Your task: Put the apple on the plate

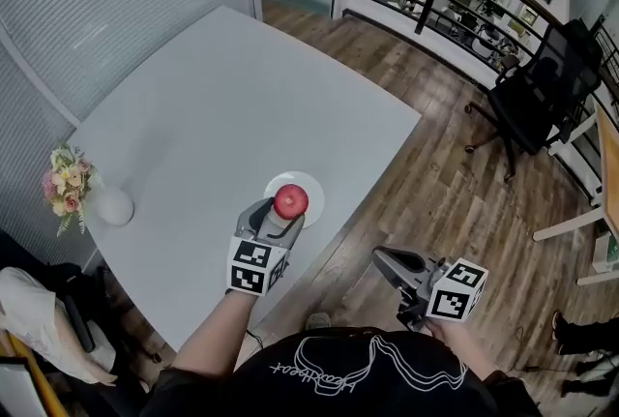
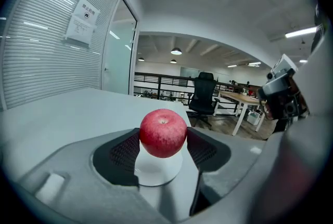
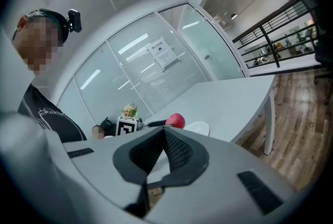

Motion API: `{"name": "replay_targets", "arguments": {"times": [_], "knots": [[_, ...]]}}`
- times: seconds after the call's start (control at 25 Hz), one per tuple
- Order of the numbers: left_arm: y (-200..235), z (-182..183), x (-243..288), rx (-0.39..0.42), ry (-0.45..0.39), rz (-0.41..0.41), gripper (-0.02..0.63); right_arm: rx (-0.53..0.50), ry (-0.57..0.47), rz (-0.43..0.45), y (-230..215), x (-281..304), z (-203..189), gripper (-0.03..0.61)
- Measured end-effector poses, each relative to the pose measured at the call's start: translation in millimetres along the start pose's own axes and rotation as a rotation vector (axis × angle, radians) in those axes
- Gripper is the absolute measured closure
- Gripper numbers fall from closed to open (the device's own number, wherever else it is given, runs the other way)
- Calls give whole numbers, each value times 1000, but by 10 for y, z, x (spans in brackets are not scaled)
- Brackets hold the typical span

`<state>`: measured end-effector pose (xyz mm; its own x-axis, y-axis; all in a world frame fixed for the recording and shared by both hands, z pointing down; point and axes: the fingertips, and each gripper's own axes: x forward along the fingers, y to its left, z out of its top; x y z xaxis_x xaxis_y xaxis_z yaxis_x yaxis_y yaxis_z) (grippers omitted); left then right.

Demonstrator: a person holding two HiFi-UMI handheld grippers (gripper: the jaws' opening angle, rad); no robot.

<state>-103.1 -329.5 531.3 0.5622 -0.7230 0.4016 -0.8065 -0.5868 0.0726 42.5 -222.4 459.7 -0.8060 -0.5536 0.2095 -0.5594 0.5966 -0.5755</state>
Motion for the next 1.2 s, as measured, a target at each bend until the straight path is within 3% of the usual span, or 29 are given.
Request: {"name": "replay_targets", "arguments": {"times": [0.72, 1.2], "knots": [[183, -477, 523, 10, 142, 32, 324, 30, 29, -34, -324, -10, 21, 569], [204, -581, 612, 37, 159, 28, 324, 46, 31, -45, -380, -7, -7, 569]]}}
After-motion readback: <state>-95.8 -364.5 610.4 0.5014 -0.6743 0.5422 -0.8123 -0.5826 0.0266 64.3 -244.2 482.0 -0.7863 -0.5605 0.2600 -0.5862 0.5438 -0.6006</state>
